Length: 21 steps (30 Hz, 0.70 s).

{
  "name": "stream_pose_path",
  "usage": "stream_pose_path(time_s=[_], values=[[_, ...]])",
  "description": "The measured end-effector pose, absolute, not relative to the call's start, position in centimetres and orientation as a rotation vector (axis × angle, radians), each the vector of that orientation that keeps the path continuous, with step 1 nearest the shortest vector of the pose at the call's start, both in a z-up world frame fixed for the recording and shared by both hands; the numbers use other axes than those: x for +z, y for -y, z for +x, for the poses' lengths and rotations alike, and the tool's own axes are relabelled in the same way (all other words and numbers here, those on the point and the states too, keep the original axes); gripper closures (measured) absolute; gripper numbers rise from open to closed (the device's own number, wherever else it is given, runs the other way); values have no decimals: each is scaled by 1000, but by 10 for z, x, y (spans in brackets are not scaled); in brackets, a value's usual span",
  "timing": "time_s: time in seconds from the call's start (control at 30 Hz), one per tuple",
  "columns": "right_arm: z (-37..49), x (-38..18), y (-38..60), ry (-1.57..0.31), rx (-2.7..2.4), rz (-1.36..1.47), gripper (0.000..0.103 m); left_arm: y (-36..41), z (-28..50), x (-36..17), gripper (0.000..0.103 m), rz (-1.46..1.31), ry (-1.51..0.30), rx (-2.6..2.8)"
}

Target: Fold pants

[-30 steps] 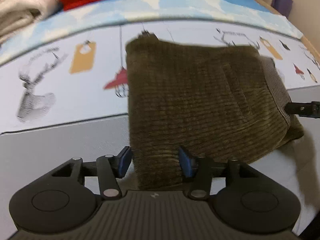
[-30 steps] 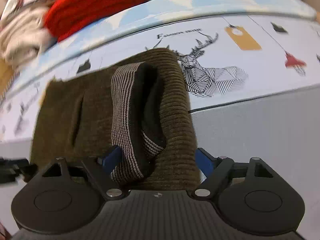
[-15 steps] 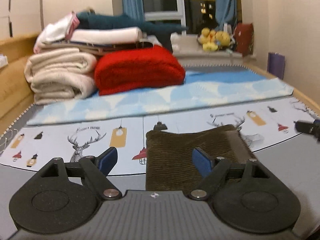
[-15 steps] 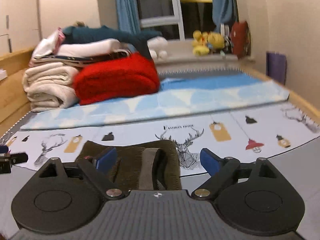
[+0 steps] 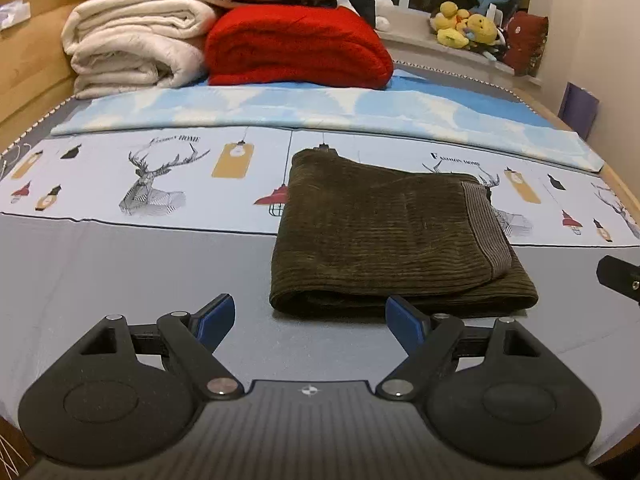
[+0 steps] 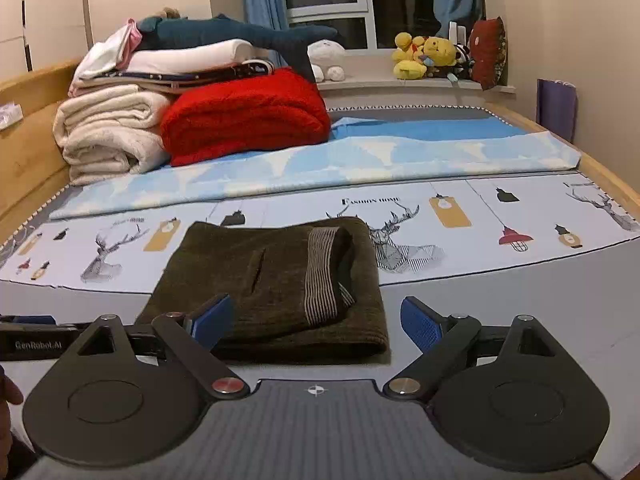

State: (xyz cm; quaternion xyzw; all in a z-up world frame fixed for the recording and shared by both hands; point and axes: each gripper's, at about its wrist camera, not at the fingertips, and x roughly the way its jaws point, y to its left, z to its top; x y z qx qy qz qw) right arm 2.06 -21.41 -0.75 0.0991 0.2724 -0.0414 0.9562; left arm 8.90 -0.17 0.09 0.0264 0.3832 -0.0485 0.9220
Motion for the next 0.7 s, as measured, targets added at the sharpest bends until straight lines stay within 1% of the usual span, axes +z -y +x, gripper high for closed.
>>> stream_pose_path(time_s=[0.2, 0.7], values=[[28, -13, 208, -582, -84, 171, 11, 2, 88, -2, 16, 99, -772, -124], [38, -17, 201, -604, -48, 166, 11, 3, 93, -9, 16, 91, -794, -125]])
